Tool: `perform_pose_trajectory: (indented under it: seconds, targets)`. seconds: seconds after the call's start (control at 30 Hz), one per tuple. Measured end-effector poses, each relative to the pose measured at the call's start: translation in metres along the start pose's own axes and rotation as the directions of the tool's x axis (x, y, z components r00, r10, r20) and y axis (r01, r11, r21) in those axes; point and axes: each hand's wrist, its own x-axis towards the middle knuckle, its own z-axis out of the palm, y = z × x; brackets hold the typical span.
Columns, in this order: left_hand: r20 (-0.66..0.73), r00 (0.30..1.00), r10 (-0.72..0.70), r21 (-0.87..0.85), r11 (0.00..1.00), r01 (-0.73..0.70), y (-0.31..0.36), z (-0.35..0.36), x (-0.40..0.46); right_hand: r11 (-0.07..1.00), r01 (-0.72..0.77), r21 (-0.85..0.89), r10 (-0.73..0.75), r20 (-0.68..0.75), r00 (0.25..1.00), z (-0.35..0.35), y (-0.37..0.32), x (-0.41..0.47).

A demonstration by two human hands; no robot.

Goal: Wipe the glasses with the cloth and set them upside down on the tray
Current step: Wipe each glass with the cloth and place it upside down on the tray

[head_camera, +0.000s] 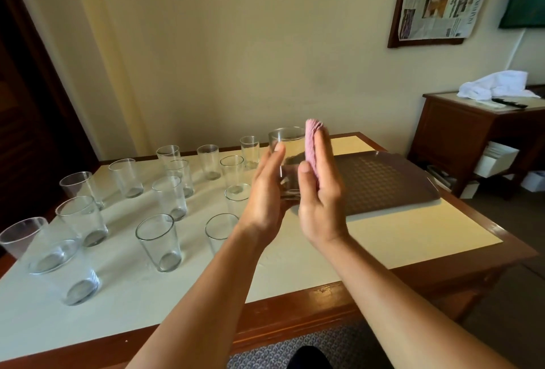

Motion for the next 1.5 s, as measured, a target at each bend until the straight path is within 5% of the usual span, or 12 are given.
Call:
perform_pose_trajectory:
  seconds: [0.2, 0.37, 0.5, 0.73, 0.9, 1.1, 1.33, 1.5]
  targets:
    - [-0.051, 0.998, 0.034, -0.014, 0.999, -0.035, 0.020, 0.003, 0.005, 0.999, 0.016, -0.042, -0.013, 0.064, 0.998, 0.008, -0.009, -0.024]
    - [0.025, 0.997, 0.071, 0.014, 0.997, -0.071, 0.011, 0.001, 0.001, 0.998, -0.001, -0.064, 0.000, -0.025, 1.000, 0.000, -0.002, 0.011]
    - [-0.055, 0.989, 0.138, -0.042, 0.989, -0.140, 0.017, -0.001, 0.006, 0.996, 0.053, -0.073, -0.047, 0.082, 0.996, 0.011, -0.007, -0.019]
    - [0.065, 0.997, 0.032, -0.039, 0.999, -0.030, 0.012, -0.001, 0.001, 0.983, 0.121, -0.135, -0.122, 0.003, 0.993, 0.001, -0.004, 0.015]
    - [0.012, 0.986, 0.165, -0.049, 0.985, -0.165, 0.020, -0.003, 0.002, 0.982, 0.154, -0.109, -0.139, 0.135, 0.981, 0.002, -0.002, -0.034]
    - [0.118, 0.986, 0.121, 0.035, 0.991, -0.126, 0.004, -0.006, -0.004, 0.991, 0.100, -0.084, -0.100, 0.005, 0.995, -0.005, -0.005, 0.008]
    - [0.002, 0.970, 0.242, 0.050, 0.969, -0.242, 0.006, -0.009, -0.002, 0.994, 0.109, -0.010, -0.108, 0.096, 0.990, 0.000, -0.001, -0.033]
    - [0.076, 0.988, 0.137, -0.003, 0.991, -0.137, -0.005, -0.008, -0.004, 0.989, 0.129, -0.065, -0.128, 0.014, 0.992, 0.001, 0.000, -0.002]
